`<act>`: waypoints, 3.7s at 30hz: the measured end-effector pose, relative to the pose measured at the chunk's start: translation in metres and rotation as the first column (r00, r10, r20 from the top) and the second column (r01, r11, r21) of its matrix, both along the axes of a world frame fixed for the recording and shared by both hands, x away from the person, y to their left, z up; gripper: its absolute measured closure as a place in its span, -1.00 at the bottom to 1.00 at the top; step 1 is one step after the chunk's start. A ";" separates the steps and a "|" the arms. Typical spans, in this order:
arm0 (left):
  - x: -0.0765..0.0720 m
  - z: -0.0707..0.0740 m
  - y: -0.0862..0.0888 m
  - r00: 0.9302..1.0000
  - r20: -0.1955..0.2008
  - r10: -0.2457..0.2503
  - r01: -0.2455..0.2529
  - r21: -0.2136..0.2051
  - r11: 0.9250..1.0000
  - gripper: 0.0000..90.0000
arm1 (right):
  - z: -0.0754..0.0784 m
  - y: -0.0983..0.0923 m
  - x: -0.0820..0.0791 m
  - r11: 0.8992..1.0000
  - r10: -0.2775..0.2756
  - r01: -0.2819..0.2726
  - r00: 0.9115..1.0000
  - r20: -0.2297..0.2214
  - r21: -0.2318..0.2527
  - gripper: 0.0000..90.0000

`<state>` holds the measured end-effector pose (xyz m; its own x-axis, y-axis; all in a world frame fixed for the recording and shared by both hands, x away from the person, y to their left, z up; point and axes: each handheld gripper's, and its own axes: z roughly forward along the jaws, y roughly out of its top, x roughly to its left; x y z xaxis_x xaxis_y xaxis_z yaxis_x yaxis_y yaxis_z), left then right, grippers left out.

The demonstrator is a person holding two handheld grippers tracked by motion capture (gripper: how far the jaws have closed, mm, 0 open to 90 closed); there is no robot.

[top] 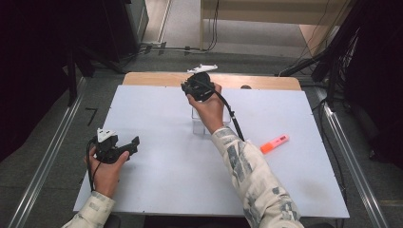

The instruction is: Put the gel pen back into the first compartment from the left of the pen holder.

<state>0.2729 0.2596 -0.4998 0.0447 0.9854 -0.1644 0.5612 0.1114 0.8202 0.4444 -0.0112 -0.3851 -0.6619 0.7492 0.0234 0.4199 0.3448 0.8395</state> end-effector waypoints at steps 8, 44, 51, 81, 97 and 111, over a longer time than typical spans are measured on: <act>0.000 -0.001 -0.001 1.000 -0.005 -0.007 0.007 0.011 1.000 -0.62 | -0.003 -0.013 -0.011 1.000 0.010 -0.010 1.000 -0.001 0.007 0.75; 0.001 -0.001 -0.004 1.000 0.005 -0.008 0.008 0.000 1.000 -0.62 | -0.039 -0.059 -0.036 0.997 0.004 -0.002 1.000 -0.016 0.075 -0.26; 0.001 -0.001 -0.004 1.000 -0.003 -0.014 0.014 0.010 1.000 -0.62 | -0.038 -0.080 -0.046 0.997 -0.025 0.025 1.000 0.001 0.077 -0.38; 0.003 -0.003 -0.016 0.999 -0.006 -0.040 0.041 0.033 0.999 -0.64 | -0.057 -0.197 -0.098 0.982 -0.187 0.187 0.982 0.015 0.033 -0.54; 0.003 -0.001 -0.026 0.997 0.004 -0.077 0.076 0.042 0.996 -0.64 | -0.064 -0.269 -0.123 0.950 -0.310 0.309 0.951 0.003 0.038 -0.55; 0.000 0.003 -0.041 0.992 0.024 -0.126 0.125 0.045 0.991 -0.64 | -0.065 -0.301 -0.140 0.933 -0.357 0.357 0.934 -0.004 0.040 -0.57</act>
